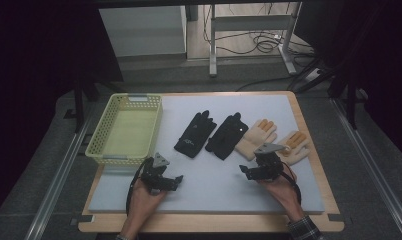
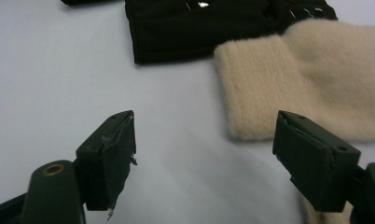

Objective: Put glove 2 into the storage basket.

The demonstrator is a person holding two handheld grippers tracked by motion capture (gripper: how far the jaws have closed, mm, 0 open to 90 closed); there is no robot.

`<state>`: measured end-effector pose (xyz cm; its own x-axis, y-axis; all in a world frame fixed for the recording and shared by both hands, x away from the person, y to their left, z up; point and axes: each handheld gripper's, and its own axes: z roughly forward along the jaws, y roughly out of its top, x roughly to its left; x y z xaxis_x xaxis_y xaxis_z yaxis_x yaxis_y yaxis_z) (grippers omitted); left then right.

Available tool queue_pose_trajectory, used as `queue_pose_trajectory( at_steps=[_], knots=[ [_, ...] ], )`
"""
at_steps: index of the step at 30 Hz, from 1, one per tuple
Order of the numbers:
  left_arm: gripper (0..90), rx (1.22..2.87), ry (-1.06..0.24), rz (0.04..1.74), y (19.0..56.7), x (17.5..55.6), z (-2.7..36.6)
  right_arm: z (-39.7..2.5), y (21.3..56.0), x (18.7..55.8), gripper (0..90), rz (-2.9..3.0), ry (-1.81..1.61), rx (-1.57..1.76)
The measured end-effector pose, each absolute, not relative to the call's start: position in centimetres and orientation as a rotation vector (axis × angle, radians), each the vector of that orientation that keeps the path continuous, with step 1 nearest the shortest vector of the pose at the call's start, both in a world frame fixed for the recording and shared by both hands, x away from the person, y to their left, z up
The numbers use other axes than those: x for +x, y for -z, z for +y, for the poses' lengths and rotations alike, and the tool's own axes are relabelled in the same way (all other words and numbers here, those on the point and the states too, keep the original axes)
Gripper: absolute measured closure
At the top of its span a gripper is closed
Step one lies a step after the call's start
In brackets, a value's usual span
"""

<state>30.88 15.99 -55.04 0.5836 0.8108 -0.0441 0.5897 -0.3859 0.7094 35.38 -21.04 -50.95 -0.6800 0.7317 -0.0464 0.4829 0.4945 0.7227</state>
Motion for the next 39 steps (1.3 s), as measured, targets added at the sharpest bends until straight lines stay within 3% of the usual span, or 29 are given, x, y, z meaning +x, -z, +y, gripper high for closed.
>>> queue_pose_trajectory(
  at_steps=[7,24,28,29,39],
  knots=[
    [9.1,2.116,-0.407,1.109,55.0,30.9,16.0,-20.1,50.5,37.1,22.7,2.380,-1.025,1.033],
    [9.1,2.117,-0.406,1.108,55.0,30.9,16.0,-16.6,49.5,43.0,54.6,2.390,-1.041,1.035],
    [9.0,2.117,-0.406,1.108,55.0,30.9,16.0,-15.8,49.7,43.7,49.5,2.398,-1.023,1.022],
    [9.1,2.117,-0.406,1.108,55.0,30.9,16.0,-15.4,49.9,44.5,40.9,2.386,-0.997,1.030],
    [9.0,2.116,-0.405,1.108,55.0,30.9,16.0,-13.4,51.5,47.5,21.0,2.361,-0.903,1.163]
  ],
)
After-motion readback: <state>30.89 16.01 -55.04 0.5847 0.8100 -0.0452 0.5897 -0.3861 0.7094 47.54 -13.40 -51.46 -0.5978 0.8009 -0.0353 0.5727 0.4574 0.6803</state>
